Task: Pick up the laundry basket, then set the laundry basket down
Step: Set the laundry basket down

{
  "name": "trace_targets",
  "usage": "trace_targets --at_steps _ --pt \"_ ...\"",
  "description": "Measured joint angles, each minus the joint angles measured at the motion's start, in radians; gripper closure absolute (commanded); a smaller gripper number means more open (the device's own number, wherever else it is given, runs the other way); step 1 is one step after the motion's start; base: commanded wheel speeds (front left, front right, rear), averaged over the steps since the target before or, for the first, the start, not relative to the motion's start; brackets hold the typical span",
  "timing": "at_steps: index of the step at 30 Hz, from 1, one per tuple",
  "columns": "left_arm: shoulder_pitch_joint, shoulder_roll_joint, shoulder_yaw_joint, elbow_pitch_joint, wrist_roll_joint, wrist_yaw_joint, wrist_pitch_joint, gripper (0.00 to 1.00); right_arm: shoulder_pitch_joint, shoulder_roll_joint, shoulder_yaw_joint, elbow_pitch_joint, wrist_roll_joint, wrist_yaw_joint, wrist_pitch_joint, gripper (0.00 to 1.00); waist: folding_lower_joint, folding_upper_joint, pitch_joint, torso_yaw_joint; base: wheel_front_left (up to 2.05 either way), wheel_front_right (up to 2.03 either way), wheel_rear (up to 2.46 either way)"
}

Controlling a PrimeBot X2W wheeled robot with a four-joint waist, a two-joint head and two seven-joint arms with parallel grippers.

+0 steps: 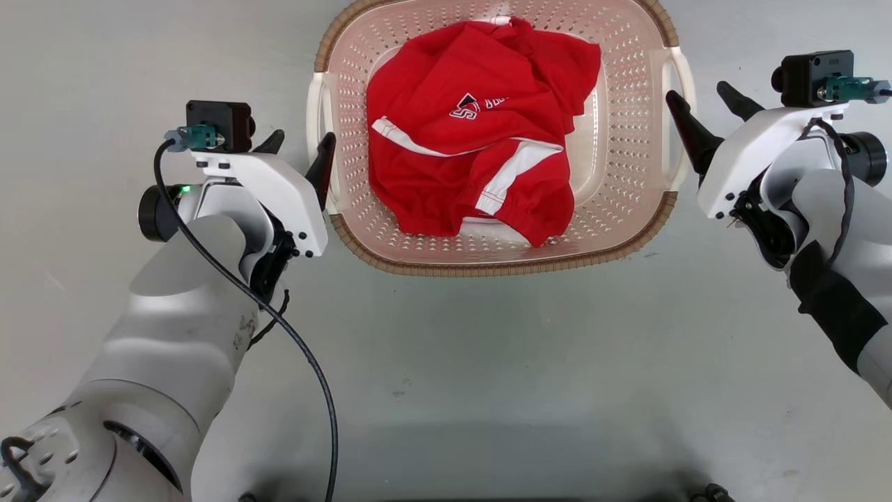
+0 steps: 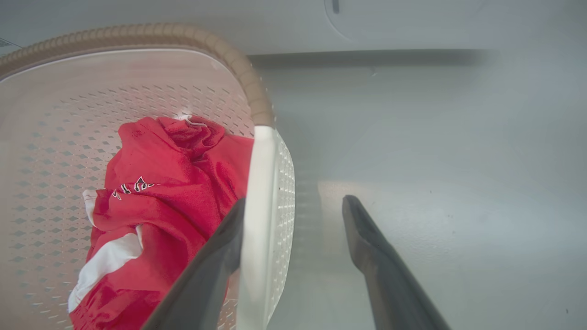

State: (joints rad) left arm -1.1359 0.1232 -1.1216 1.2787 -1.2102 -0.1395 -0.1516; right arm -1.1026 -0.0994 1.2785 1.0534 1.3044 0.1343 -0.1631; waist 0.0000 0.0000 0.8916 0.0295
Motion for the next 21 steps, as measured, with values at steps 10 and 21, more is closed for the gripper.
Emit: trace_targets --at_steps 10,21 --pt "0.013 -0.002 -0.001 0.002 -0.008 0.000 -0.021 0.00 0.002 0.008 0.000 0.034 0.000 0.000 0.000 0.00 0.0001 0.0001 -0.029 0.011 0.00 0.00 0.00" --pt "0.044 -0.005 0.004 0.005 -0.016 0.021 -0.028 0.00 0.004 0.006 0.000 0.049 -0.002 0.000 -0.001 0.00 0.0000 0.0000 -0.067 0.023 0.00 0.00 0.00"
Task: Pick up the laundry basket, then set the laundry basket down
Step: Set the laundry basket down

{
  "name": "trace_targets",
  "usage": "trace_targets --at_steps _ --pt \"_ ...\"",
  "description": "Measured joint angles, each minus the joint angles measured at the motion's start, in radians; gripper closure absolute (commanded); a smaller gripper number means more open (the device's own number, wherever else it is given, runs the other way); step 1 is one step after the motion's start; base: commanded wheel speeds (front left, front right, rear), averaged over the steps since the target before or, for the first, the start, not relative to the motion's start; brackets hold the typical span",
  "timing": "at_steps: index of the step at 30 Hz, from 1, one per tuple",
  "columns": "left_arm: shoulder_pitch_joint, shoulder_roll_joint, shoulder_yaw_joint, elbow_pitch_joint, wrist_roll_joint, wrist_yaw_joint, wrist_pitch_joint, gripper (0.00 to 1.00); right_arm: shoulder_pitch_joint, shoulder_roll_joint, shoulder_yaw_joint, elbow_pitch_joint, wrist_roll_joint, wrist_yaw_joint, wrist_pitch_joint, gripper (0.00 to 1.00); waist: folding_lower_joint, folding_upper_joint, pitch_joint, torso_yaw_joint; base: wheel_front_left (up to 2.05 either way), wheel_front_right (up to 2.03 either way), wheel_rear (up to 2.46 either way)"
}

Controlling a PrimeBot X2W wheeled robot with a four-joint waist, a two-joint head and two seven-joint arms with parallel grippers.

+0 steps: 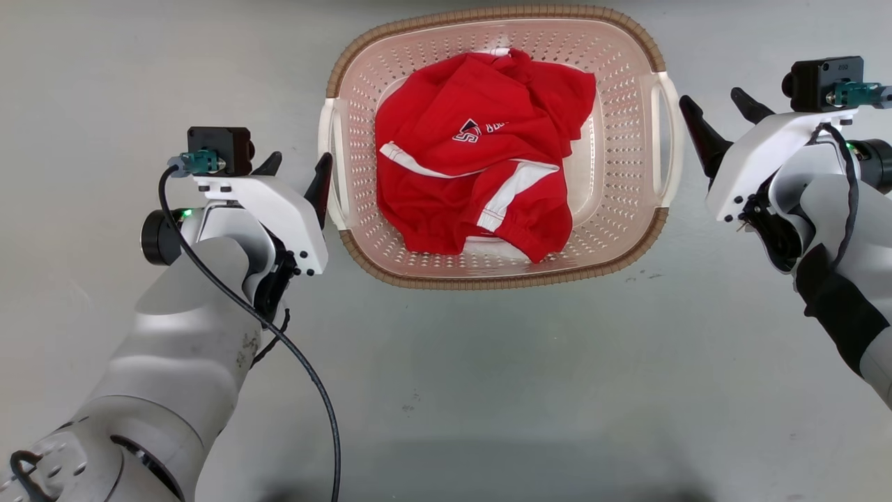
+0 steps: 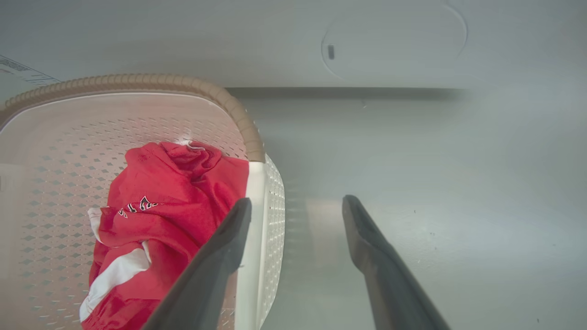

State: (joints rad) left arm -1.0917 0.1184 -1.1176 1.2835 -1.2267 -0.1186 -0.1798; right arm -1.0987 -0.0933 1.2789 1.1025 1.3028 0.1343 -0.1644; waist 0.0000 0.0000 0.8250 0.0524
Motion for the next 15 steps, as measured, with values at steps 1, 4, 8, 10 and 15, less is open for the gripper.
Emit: trace_targets --at_steps 1,4,8,10,15 --pt "0.001 0.001 0.000 0.001 -0.001 0.000 -0.001 0.00 0.000 0.000 0.000 0.000 0.000 0.000 0.000 0.00 0.0000 0.0000 -0.003 0.000 0.00 0.00 0.00" --pt "0.001 0.004 -0.001 0.003 0.000 0.004 0.000 0.00 0.001 -0.002 0.000 0.003 0.000 0.000 0.000 0.00 0.0000 0.0000 -0.014 0.002 0.00 0.00 0.00" --pt "0.007 0.006 -0.010 0.003 0.000 0.004 0.015 0.00 0.009 -0.004 0.000 0.005 0.000 0.000 0.000 0.00 0.0000 0.0000 -0.033 0.003 0.00 0.00 0.00" --pt "0.017 0.007 -0.011 0.003 0.000 0.002 0.023 0.00 0.023 -0.006 0.000 0.005 0.000 0.000 0.002 0.00 0.0000 0.0000 -0.043 0.004 0.00 0.00 0.00" --pt "0.032 0.011 -0.014 0.004 0.000 -0.001 0.041 0.00 0.042 -0.014 0.000 0.011 0.000 0.000 0.015 0.00 0.0000 0.0000 -0.072 0.008 0.00 0.00 0.00"
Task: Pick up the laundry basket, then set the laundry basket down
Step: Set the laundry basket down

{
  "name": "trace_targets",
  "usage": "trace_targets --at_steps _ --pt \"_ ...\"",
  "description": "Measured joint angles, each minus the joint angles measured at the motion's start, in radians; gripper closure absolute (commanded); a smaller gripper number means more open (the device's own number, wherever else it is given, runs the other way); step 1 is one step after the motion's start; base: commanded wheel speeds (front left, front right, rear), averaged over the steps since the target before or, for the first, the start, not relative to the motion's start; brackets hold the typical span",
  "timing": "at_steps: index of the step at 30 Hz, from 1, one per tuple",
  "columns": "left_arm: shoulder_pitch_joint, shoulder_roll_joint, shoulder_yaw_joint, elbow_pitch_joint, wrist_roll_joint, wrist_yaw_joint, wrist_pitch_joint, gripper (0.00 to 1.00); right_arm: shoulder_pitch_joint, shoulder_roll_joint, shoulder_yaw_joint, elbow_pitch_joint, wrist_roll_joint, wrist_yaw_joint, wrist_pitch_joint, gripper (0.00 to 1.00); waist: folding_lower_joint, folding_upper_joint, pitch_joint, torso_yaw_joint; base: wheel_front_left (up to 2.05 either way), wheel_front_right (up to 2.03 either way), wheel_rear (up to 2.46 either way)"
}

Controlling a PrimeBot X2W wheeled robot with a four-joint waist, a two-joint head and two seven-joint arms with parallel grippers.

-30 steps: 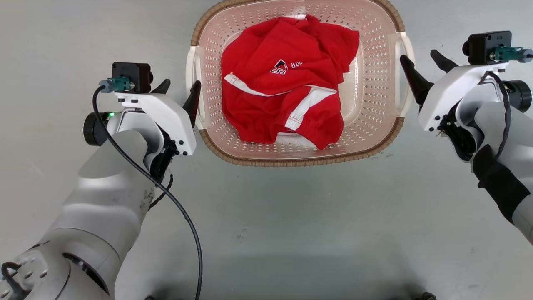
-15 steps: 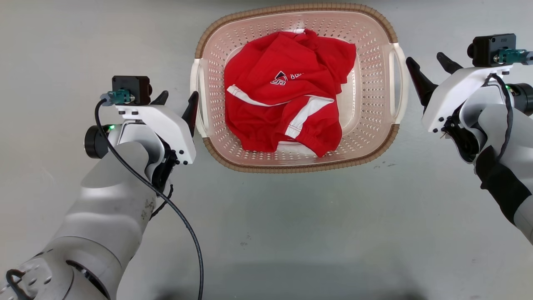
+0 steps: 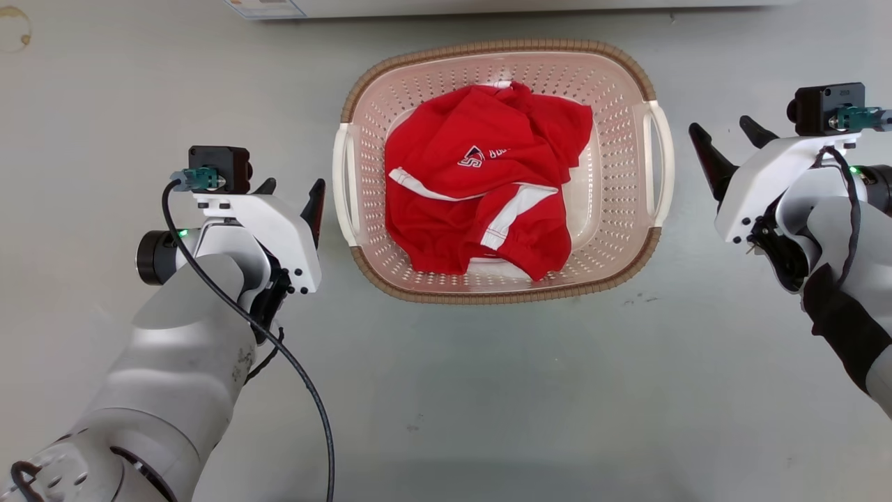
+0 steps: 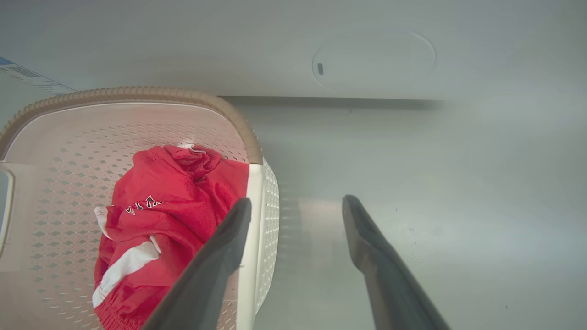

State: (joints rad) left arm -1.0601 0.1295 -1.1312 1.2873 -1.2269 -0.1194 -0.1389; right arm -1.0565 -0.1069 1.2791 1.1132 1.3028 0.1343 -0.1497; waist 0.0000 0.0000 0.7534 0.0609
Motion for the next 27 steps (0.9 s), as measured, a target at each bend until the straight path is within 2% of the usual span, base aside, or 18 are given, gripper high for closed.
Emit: trace_targets --at_steps 10,27 --pt "0.019 -0.003 0.003 0.000 -0.019 -0.001 0.012 0.00 0.038 -0.027 0.000 -0.005 -0.003 0.000 0.009 0.00 0.0000 0.0000 -0.068 0.024 0.00 0.00 0.00" --pt "0.130 0.007 0.021 0.000 -0.050 -0.004 -0.045 0.00 0.132 -0.046 0.000 -0.006 -0.002 0.000 0.007 0.00 0.0000 0.0000 -0.231 0.052 0.00 0.00 0.00"
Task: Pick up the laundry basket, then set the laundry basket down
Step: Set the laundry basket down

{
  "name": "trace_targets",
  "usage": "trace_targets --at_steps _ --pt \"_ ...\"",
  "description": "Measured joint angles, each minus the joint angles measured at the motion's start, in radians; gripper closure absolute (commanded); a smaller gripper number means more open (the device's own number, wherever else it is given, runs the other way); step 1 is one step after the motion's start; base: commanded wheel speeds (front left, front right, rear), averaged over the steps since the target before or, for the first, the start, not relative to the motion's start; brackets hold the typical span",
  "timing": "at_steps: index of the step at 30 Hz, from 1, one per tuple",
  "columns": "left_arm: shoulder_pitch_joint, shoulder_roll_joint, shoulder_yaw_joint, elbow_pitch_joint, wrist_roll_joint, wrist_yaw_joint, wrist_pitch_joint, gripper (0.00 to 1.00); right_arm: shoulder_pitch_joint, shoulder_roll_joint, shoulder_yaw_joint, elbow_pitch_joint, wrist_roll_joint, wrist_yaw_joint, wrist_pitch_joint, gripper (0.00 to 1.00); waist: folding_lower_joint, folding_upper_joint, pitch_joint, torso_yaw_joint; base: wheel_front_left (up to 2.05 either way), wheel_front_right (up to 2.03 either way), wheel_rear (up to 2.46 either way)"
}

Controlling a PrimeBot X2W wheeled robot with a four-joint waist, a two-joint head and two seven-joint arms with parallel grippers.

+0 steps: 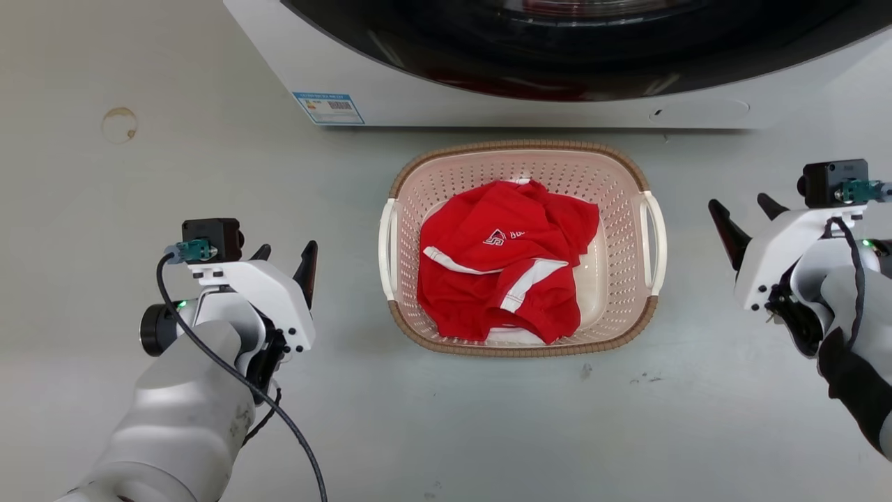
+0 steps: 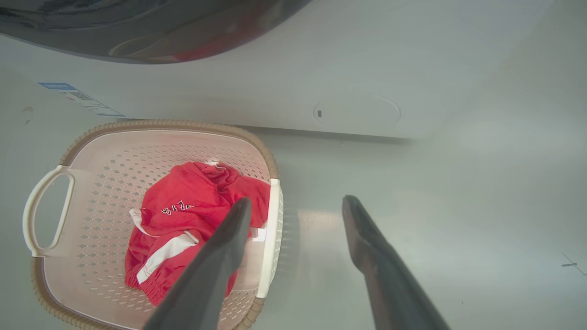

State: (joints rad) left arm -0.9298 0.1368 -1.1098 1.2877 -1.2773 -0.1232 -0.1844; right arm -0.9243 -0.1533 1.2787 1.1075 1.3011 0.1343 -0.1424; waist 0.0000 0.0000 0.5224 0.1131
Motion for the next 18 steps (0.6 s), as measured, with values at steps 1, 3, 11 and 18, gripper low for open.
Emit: trace_targets --at_steps 1,3,11,18 --pt "0.000 0.000 0.000 0.000 0.000 0.000 0.000 0.00 0.000 0.000 0.000 0.000 0.000 0.000 0.000 0.00 0.0000 0.0000 0.000 0.000 0.00 0.00 0.00" --pt "0.014 0.006 0.000 0.000 -0.001 -0.002 -0.005 0.00 0.020 0.000 0.000 0.001 0.001 0.000 -0.002 0.00 0.0000 0.0000 -0.021 0.001 0.00 0.00 0.00" --pt "0.077 0.026 0.001 0.000 0.000 -0.005 -0.032 0.00 0.081 -0.002 0.000 -0.001 0.026 0.000 -0.025 0.00 0.0000 0.0000 -0.112 0.003 0.00 0.00 0.00" --pt "0.155 0.056 0.020 0.001 -0.019 0.005 -0.046 0.00 0.143 -0.001 -0.009 0.015 0.066 0.000 -0.057 0.00 0.0000 0.0000 -0.202 -0.001 0.00 0.00 0.00"
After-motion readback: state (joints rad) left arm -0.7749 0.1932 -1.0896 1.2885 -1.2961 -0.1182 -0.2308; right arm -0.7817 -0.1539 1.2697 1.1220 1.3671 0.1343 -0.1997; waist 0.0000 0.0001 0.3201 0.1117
